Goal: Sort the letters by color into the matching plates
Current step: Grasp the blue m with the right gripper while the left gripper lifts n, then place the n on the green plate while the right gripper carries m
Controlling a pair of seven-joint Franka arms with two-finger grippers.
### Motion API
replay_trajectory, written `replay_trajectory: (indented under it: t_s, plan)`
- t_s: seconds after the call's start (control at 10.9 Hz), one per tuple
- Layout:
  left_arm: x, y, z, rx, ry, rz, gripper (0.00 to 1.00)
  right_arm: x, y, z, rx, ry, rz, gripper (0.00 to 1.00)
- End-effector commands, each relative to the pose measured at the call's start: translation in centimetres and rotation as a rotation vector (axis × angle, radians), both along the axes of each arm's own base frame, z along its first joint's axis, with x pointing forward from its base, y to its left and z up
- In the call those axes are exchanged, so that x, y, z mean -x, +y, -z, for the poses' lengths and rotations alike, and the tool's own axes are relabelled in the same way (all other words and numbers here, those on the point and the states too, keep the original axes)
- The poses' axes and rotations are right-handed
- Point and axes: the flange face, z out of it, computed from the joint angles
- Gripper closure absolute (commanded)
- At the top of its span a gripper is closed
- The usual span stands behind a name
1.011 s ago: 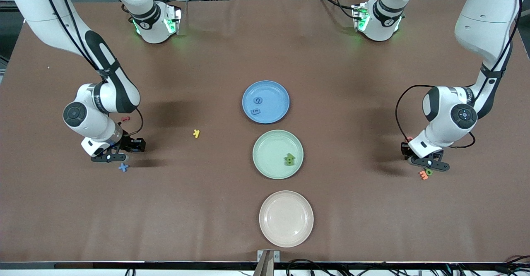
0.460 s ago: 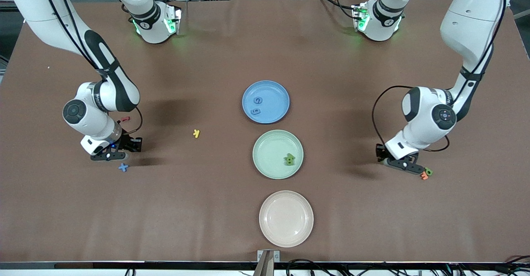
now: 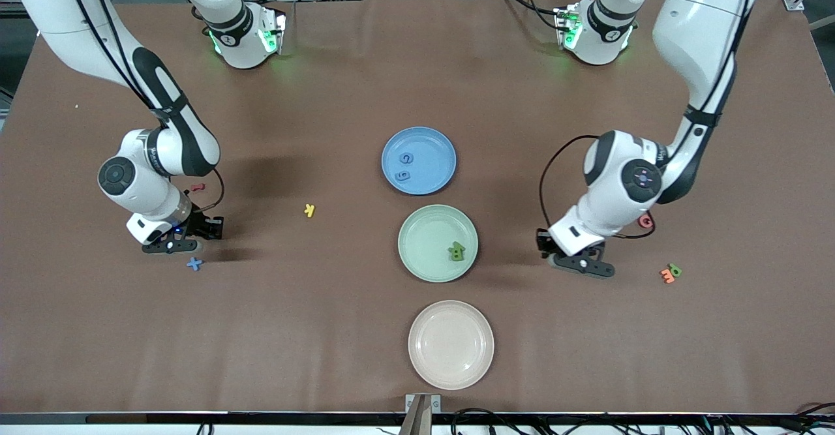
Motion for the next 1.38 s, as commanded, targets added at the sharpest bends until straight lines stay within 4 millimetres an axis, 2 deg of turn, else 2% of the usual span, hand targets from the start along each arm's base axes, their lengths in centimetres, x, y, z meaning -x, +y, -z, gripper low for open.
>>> replay_trajectory:
  t_s: [0.0, 0.18, 0.37, 0.46, 0.55, 0.83, 1.01, 1.29]
  plan:
    - [-0.4, -6.6, -2.4, 0.047, -0.015, -0.066, 1.0, -0.3, 0.3, -2.4, -0.007, 0.026, 0.001, 0.81]
    - [0.2, -10.7, -2.2, 0.065, -0.018, -0.054, 1.0, -1.1, 1.9, -3.7, -0.009, 0.04, 0.048, 0.81]
    - [0.9, -14.5, -0.6, 0.077, -0.011, -0.039, 1.0, -1.1, 4.4, -3.8, -0.012, 0.039, 0.087, 0.81]
    - [0.9, -15.7, 0.2, 0.077, -0.014, -0.044, 1.0, -1.2, 5.9, -4.2, -0.016, 0.033, 0.112, 0.81]
    - [1.4, -16.6, 1.2, 0.074, -0.005, -0.049, 1.0, -1.5, 8.2, -4.7, -0.022, 0.023, 0.136, 0.81]
    - [2.2, -18.7, 3.4, 0.099, -0.009, -0.088, 1.0, -0.9, 15.5, -5.4, -0.037, 0.012, 0.178, 0.81]
    - [2.3, -18.7, 4.4, 0.095, -0.001, -0.088, 1.0, 0.0, 20.2, -5.8, -0.07, 0.018, 0.204, 0.81]
    - [1.9, -18.9, 5.5, 0.11, -0.014, -0.094, 1.0, 2.4, 28.7, -6.9, -0.11, 0.039, 0.217, 0.8]
